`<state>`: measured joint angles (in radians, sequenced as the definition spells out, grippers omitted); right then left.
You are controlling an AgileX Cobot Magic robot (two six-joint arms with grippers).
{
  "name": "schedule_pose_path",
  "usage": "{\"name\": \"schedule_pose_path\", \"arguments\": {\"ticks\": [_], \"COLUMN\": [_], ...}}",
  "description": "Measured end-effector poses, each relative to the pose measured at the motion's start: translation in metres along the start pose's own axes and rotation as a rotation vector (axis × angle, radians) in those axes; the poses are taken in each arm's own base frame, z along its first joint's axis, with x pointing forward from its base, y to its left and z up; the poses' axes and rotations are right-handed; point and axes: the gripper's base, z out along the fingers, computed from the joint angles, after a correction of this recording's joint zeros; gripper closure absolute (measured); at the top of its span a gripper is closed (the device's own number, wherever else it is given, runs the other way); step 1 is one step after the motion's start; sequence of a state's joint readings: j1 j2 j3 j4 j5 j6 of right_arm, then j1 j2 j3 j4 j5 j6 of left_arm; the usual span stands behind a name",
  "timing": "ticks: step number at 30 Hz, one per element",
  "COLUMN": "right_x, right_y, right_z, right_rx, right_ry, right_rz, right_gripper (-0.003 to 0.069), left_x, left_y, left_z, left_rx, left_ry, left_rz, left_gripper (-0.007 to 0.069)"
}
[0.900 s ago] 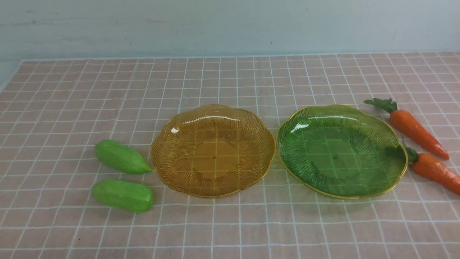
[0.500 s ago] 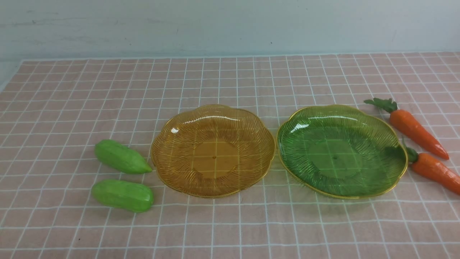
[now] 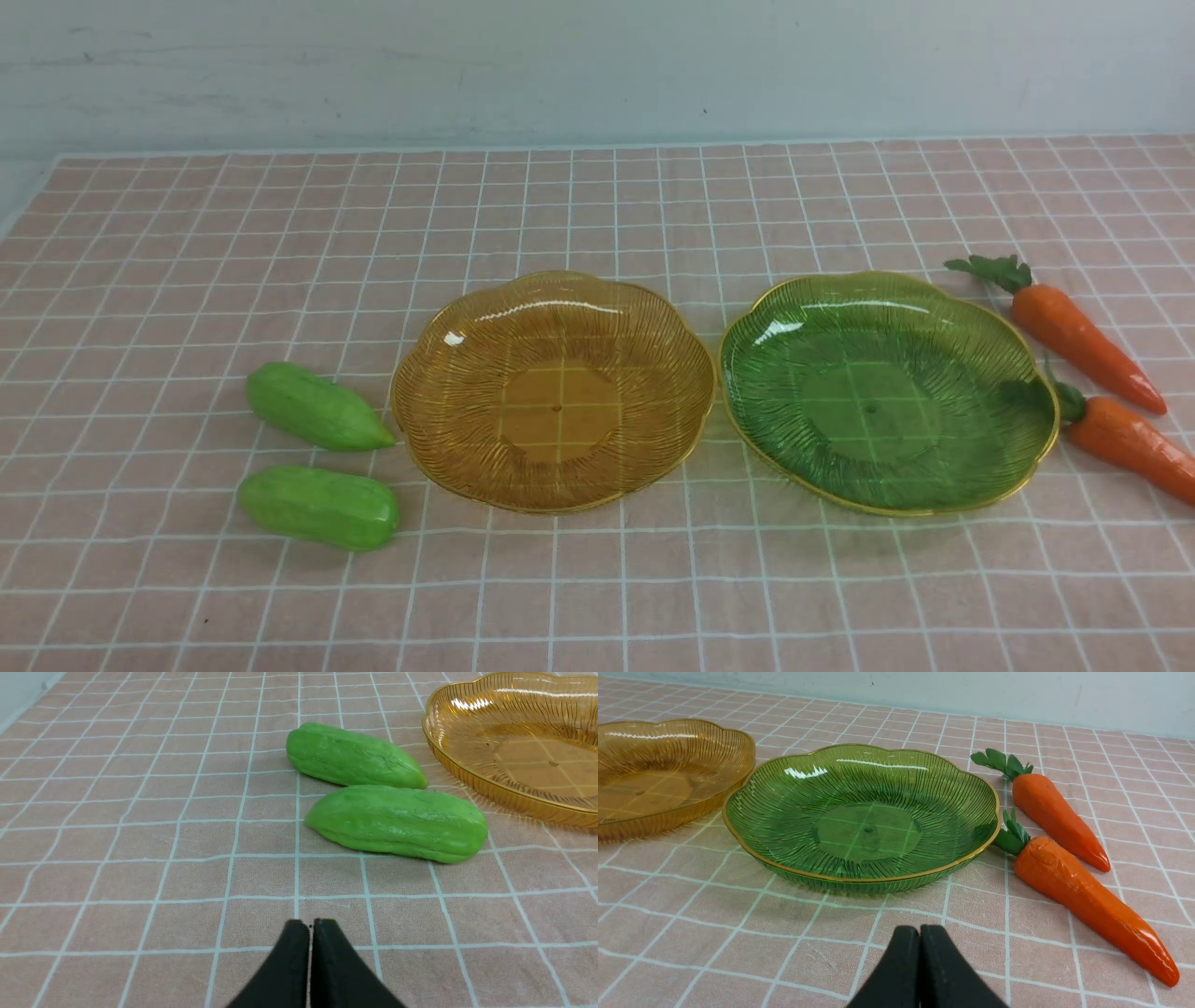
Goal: Put different types of vegetables on the plate.
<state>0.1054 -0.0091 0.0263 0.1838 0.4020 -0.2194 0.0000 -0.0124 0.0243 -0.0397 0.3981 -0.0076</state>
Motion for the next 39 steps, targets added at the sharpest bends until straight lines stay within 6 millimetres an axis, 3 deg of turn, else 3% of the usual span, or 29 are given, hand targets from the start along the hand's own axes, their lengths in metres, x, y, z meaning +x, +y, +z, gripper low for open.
{"name": "schedule_pose_path", "arguments": {"ticks": [12,15,16,18,19,20,23,29,33,36,37,39], "right_x": [0.000,-0.001,-0.002,-0.005,-0.005,-0.008,-0.012,-0.019,-0.030,-0.061,-0.081,-0.100], "right_y": [0.000,0.001,0.002,0.007,0.007,0.010,0.013,0.008,0.000,-0.005,-0.006,-0.006], "right_z": [0.000,0.000,0.000,0.000,0.000,-0.001,-0.002,-0.002,-0.006,-0.020,-0.028,-0.031], "right_rx": [0.000,-0.012,-0.025,-0.085,-0.091,-0.133,-0.192,-0.197,-0.149,-0.128,-0.116,-0.109], "right_ry": [0.000,-0.010,-0.016,-0.039,-0.039,-0.046,-0.063,-0.141,-0.257,-0.393,-0.447,-0.454], "right_rz": [-0.003,0.065,0.135,0.446,0.471,0.667,0.914,1.082,1.024,0.837,0.729,0.644], "right_gripper": [0.0676,0.0676,0.0676,0.0676,0.0676,0.0676,0.0676,0.0676,0.0676,0.0676,0.0676,0.0674], "left_x": [0.000,0.000,0.000,-0.002,-0.002,-0.004,-0.008,-0.012,-0.021,-0.042,-0.050,-0.062], "left_y": [0.000,-0.004,-0.006,-0.013,-0.013,-0.018,-0.022,-0.023,-0.024,-0.027,-0.028,-0.031], "left_z": [0.000,0.000,0.000,-0.001,-0.001,-0.002,-0.003,-0.004,-0.008,-0.018,-0.021,-0.022], "left_rx": [0.000,0.044,0.071,0.142,0.149,0.212,0.273,0.308,0.335,0.370,0.378,0.373], "left_ry": [0.000,0.002,0.004,0.016,0.018,0.028,0.033,0.009,-0.014,-0.059,-0.063,-0.025], "left_rz": [0.000,-0.173,-0.278,-0.544,-0.568,-0.789,-0.973,-1.079,-1.050,-0.961,-0.922,-0.852], "left_gripper": [0.0628,0.0628,0.0628,0.0628,0.0628,0.0628,0.0628,0.0628,0.0628,0.0628,0.0628,0.0628]}}
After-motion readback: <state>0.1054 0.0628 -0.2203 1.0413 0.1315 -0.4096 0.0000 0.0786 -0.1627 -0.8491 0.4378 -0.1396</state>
